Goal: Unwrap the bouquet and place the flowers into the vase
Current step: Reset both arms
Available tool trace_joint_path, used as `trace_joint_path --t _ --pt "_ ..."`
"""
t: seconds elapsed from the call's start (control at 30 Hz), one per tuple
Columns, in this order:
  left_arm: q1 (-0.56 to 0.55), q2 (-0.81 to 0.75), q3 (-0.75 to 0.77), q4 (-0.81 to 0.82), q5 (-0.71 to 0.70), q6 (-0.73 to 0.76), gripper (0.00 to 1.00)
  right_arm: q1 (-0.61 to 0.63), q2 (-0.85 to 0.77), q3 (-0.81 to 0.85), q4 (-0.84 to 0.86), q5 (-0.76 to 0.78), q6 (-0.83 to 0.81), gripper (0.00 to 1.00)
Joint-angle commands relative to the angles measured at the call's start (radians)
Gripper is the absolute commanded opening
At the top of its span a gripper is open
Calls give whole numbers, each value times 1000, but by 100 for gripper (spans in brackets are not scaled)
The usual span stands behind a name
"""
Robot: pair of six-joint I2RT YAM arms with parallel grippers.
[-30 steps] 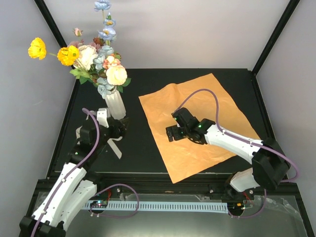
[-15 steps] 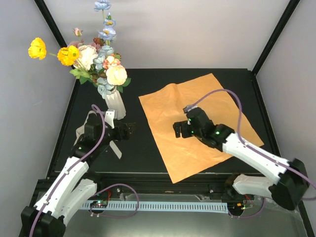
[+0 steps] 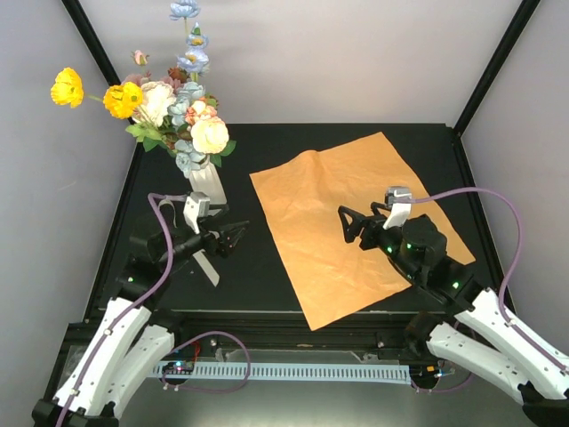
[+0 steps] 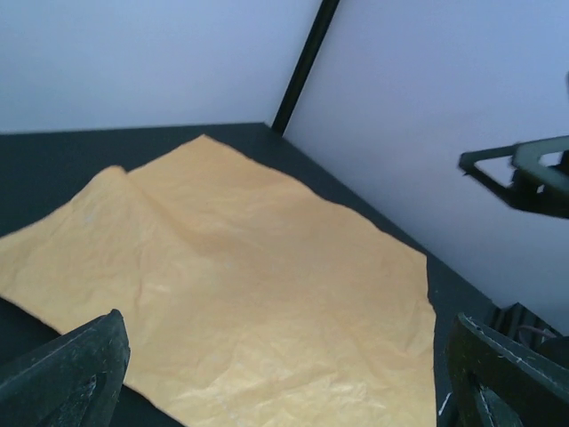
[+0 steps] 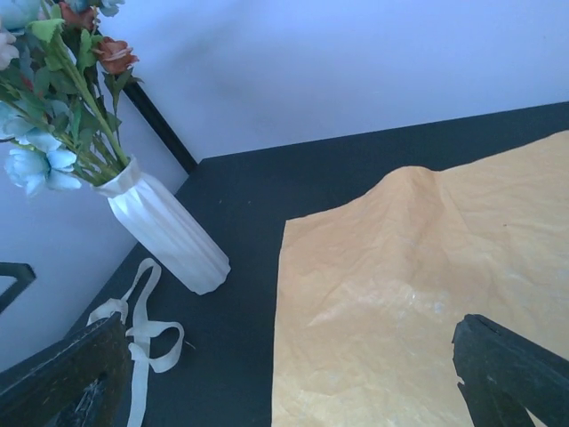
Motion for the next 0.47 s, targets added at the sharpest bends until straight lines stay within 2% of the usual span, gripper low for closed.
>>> trace_joint_path --t 0.0,0.43 --pt "-1 -46 45 62 59 37 99 -4 -26 -44 47 48 49 100" --pt "-1 -41 37 72 62 12 99 -4 -48 -50 52 91 59 100"
